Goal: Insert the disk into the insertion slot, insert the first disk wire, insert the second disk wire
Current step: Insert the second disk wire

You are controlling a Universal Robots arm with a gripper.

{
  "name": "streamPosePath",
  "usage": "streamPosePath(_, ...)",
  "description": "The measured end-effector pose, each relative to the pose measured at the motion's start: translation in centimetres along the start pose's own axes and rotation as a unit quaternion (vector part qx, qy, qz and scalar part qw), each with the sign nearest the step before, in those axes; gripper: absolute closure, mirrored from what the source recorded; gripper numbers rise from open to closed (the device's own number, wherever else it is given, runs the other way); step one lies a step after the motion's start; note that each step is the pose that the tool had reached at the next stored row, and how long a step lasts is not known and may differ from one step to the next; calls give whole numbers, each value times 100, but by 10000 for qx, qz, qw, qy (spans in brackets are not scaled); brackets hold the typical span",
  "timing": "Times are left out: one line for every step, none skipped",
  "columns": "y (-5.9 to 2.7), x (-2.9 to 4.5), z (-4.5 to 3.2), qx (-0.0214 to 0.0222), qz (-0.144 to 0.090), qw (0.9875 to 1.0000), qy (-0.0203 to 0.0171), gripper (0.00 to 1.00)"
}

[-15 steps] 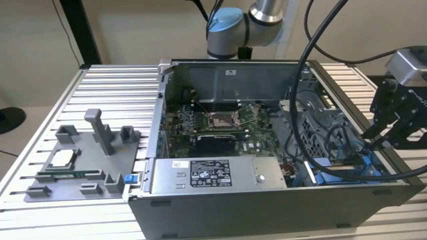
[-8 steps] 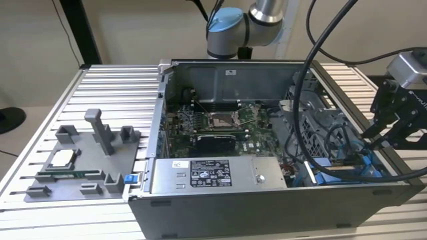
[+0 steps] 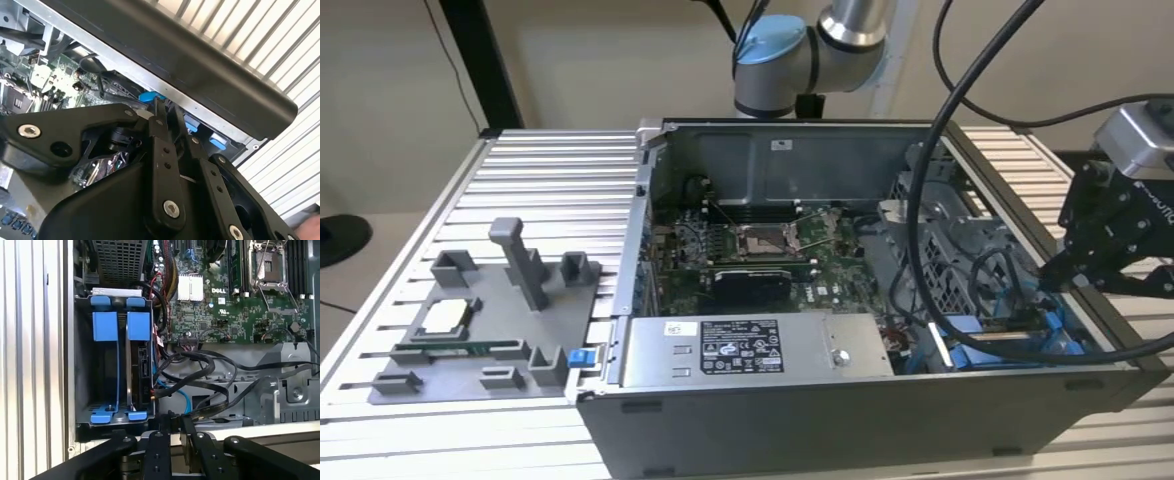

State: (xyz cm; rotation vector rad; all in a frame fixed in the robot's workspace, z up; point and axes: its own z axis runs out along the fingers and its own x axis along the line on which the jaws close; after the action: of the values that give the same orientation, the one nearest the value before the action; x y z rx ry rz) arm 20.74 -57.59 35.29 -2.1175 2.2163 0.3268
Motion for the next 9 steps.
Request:
streamPosePath(0, 1, 0, -15, 2, 10000, -12, 100)
streamPosePath(0, 4, -1, -29, 4, 10000, -26, 100)
streamPosePath(0, 8, -2, -45, 7, 10000, -41, 100)
streamPosePath(0, 11, -6, -63, 13, 10000, -52, 100)
streamPosePath(1, 13, -15, -83, 24, 9999, -63, 100)
streamPosePath(2, 18, -26, -98, 36, 9999, -75, 100)
streamPosePath(4, 22, -39, -110, 49, 9999, -87, 100)
streamPosePath(6, 25, -53, -119, 61, 9999, -97, 100)
streamPosePath(9, 26, -67, -126, 73, 9998, -111, 100)
